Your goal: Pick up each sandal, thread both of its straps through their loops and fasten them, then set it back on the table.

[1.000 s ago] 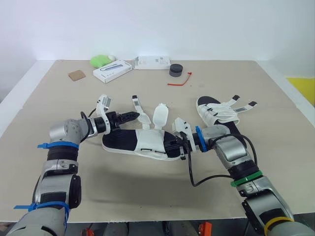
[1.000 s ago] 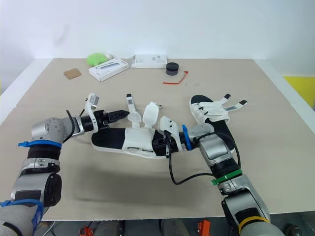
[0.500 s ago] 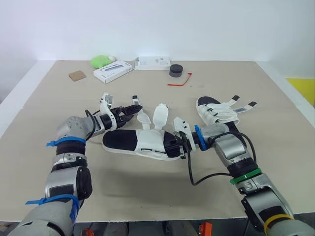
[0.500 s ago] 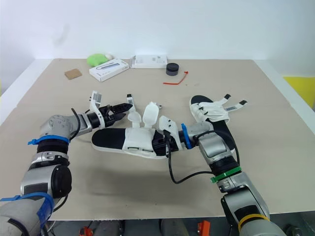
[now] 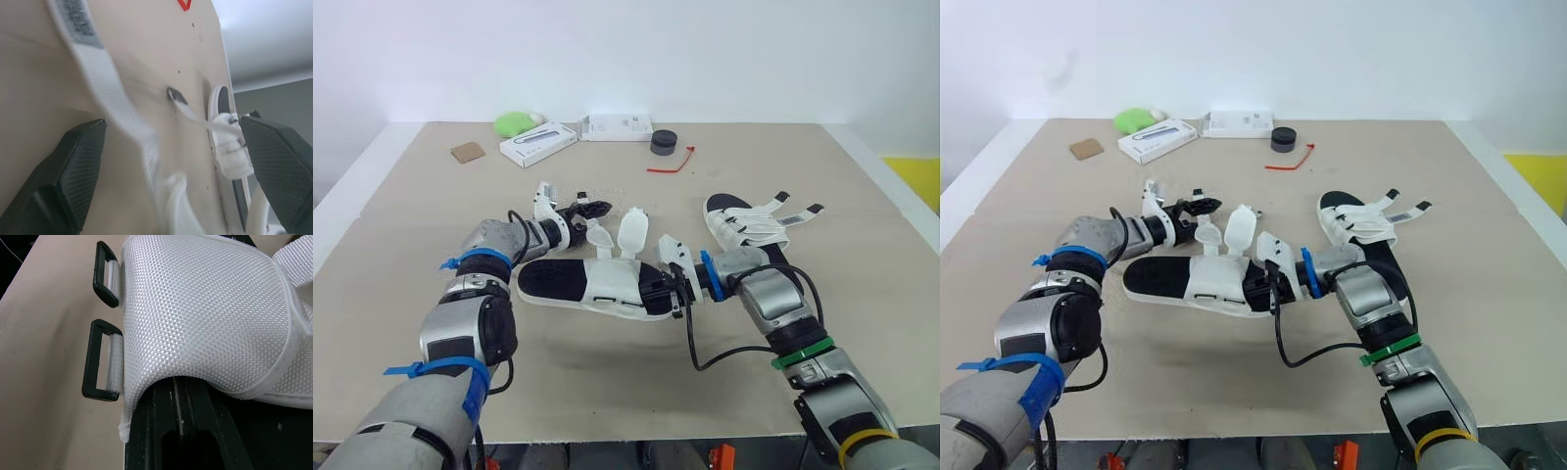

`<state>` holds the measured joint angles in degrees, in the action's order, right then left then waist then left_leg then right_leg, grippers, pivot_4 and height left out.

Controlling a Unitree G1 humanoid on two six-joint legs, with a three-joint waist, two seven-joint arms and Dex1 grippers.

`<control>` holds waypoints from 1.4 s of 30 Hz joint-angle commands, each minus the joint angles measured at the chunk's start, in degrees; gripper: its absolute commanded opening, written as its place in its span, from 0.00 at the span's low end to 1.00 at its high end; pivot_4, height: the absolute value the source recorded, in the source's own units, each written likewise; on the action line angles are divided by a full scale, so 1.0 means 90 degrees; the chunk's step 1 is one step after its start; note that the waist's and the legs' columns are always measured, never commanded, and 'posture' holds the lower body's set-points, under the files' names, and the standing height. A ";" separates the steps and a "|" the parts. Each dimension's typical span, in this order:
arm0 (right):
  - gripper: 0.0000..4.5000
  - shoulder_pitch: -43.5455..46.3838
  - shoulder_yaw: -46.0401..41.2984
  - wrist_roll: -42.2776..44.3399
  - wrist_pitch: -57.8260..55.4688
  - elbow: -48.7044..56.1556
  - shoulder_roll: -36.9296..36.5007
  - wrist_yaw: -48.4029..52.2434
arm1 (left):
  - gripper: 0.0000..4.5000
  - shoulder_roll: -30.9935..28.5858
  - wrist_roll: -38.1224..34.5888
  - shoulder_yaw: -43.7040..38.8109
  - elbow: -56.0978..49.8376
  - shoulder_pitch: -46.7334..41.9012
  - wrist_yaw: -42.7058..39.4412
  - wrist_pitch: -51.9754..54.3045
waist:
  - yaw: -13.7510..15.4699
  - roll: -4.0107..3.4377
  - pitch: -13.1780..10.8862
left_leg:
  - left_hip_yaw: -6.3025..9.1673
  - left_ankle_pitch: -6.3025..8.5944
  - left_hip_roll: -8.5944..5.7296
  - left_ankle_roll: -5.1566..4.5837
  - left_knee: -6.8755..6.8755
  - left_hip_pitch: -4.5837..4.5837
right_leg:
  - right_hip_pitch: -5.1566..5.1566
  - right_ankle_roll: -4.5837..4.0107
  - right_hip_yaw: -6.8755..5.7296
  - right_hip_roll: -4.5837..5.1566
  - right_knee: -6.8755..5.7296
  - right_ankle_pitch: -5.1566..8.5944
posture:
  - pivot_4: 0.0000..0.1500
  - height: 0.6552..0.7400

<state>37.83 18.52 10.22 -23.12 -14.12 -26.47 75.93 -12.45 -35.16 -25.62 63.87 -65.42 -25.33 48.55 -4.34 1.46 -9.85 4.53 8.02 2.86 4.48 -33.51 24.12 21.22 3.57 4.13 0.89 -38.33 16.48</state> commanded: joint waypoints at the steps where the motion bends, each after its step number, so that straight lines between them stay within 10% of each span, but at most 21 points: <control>1: 0.00 -0.0496 0.0737 -0.0350 -0.0311 -0.0152 0.0052 0.0074 | 0.99 0.0109 0.0140 -0.0098 0.0423 -0.0237 0.0182 -0.0457 | -0.0003 -0.0004 0.0004 | 0.0000 0.0001 0.0000 0.0002 0.0001 0.0000 | 0.0000 -0.0001 0.0000 0.0000 0.0000 0.0002 | 1.00 1.00; 6: 0.00 -0.0555 0.0732 -0.0332 -0.0370 -0.0054 0.0053 0.0031 | 0.94 0.0185 0.0182 -0.0234 0.0687 -0.0351 0.0476 -0.0994 | -0.0003 -0.0008 0.0022 | 0.0000 0.0006 0.0000 0.0009 0.0007 -0.0002 | 0.0000 -0.0001 0.0001 0.0000 0.0000 0.0012 | 1.00 1.00; 16: 0.00 -0.0617 0.0745 -0.0304 -0.0441 0.0058 0.0045 -0.0012 | 0.01 0.0108 0.0251 -0.0405 0.0845 -0.0430 0.0649 -0.1388 | -0.0011 -0.0009 0.0024 | 0.0000 0.0011 0.0000 0.0017 0.0014 -0.0004 | 0.0003 -0.0003 0.0002 -0.0001 0.0000 0.0020 | 1.00 1.00; 30: 0.00 -0.0703 0.0710 -0.0264 -0.0536 0.0154 0.0063 -0.0098 | 0.01 0.0207 0.0359 0.0179 -0.0512 -0.0284 -0.1122 -0.1349 | -0.0019 -0.0010 0.0025 | 0.0000 0.0013 0.0000 0.0024 0.0019 -0.0005 | 0.0004 -0.0006 0.0002 -0.0002 -0.0001 0.0023 | 1.00 1.00; 42: 0.00 -0.0908 0.0617 -0.0133 -0.0709 0.0455 -0.0018 -0.0196 | 0.01 -0.0156 0.0235 0.2366 -0.6970 0.3180 -0.4022 -0.2280 | -0.0016 -0.0033 0.0044 | -0.0011 0.0032 0.0005 0.0063 0.0016 -0.0022 | -0.0016 -0.0032 0.0019 0.0000 -0.0006 0.0028 | 1.00 1.00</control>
<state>34.01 17.74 10.95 -26.40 -8.12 -26.75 73.05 -11.23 -34.94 -8.43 8.94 -40.30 -54.88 34.84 -4.48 1.16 -9.45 4.40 8.36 2.90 5.09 -33.39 23.74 20.96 3.30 4.30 0.89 -38.37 16.80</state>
